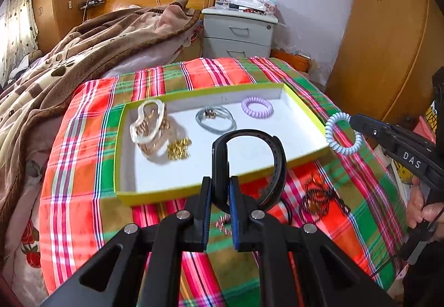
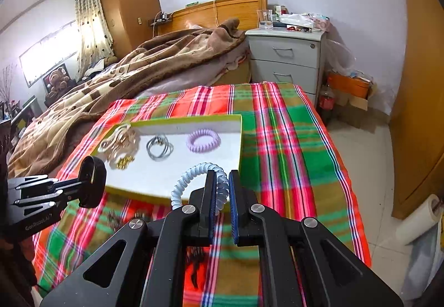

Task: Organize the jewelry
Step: 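Carry the black band with the left tool while the right tool carries the white coil tie into the box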

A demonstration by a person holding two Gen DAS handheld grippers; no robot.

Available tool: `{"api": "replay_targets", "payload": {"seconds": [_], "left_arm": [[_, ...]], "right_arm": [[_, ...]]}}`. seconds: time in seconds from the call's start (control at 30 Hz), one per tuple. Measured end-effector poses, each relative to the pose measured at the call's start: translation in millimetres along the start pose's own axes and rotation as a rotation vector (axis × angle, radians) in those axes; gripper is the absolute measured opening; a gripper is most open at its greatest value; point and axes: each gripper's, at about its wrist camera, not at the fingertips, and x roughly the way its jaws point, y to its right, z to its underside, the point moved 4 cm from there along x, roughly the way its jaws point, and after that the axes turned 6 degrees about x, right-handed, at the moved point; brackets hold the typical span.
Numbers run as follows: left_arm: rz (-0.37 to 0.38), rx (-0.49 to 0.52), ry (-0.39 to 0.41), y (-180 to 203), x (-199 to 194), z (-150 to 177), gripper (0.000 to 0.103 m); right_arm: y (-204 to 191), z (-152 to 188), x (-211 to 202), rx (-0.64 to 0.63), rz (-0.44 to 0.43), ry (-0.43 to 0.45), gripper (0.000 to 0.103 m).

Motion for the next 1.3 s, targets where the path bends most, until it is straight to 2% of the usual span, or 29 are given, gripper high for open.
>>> {"api": "replay_targets", "payload": {"seconds": [0.43, 0.73, 1.07, 1.3], "left_arm": [[0.002, -0.033, -0.026, -19, 37, -30, 0.012], [0.003, -0.04, -0.068, -24, 66, -39, 0.012], [-0.025, -0.056, -0.1, -30, 90, -51, 0.012], [-0.051, -0.031, -0.133, -27, 107, -59, 0.013]], "right_arm": [[-9, -22, 55, 0.0, -0.005, -0.059, 0.009], [-10, -20, 85, -0.011, 0.003, -0.121, 0.009], [-10, -20, 102, -0.028, 0.023, -0.15, 0.009], [-12, -20, 107, -0.041, 0.03, -0.157, 0.009]]}}
